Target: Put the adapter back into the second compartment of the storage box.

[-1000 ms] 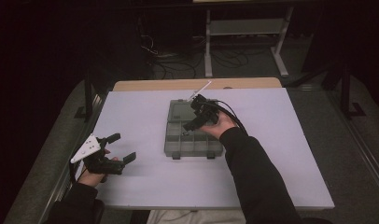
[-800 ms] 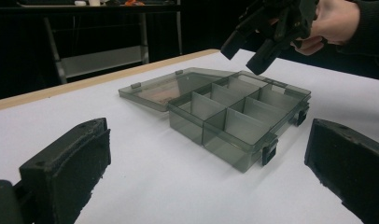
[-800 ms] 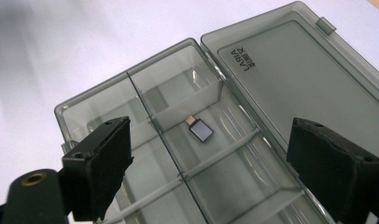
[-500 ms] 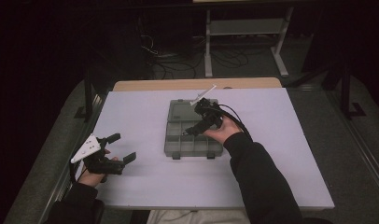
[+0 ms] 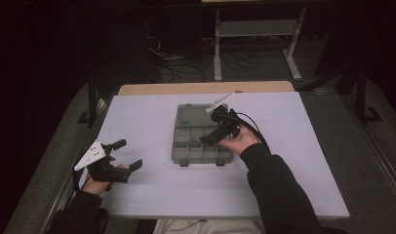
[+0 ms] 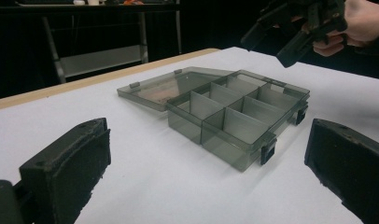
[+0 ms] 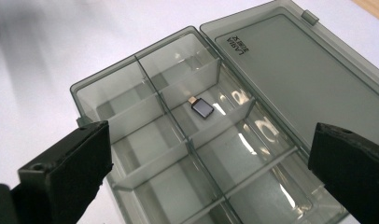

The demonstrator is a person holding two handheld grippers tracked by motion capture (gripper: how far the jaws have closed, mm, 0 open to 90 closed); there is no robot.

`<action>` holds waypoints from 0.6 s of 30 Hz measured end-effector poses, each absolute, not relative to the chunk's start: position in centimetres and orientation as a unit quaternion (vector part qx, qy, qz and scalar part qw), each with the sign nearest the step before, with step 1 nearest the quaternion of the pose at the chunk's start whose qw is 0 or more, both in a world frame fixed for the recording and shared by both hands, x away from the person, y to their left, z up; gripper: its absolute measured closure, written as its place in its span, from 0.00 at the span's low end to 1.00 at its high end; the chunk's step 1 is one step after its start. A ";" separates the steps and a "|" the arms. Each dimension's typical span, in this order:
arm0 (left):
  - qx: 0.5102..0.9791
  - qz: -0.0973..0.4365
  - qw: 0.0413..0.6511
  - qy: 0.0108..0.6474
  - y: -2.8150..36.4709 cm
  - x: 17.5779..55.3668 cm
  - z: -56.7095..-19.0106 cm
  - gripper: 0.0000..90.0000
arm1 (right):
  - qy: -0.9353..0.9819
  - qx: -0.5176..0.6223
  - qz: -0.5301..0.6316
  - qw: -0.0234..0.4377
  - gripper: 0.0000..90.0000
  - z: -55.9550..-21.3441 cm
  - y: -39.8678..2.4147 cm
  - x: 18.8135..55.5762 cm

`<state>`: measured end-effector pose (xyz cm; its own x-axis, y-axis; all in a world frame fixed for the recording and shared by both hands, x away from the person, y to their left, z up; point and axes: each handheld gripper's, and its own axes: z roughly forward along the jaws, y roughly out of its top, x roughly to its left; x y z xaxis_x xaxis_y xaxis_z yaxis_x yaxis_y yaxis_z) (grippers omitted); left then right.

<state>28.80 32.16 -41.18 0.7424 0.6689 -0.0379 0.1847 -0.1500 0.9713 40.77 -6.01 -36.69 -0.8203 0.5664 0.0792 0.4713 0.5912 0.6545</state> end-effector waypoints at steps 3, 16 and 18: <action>0.729 0.208 0.582 0.293 32.2 28.8 -41.2 0.00 | 0.888 0.292 0.349 0.071 0.00 -36.7 -6.6 40.4; 0.730 0.209 0.580 0.295 32.2 28.8 -41.2 0.00 | 0.877 0.296 0.372 0.068 0.00 -36.9 -8.6 39.0; 0.730 0.209 0.580 0.295 32.2 28.8 -41.2 0.00 | 0.877 0.295 0.373 0.069 0.00 -37.0 -8.8 38.7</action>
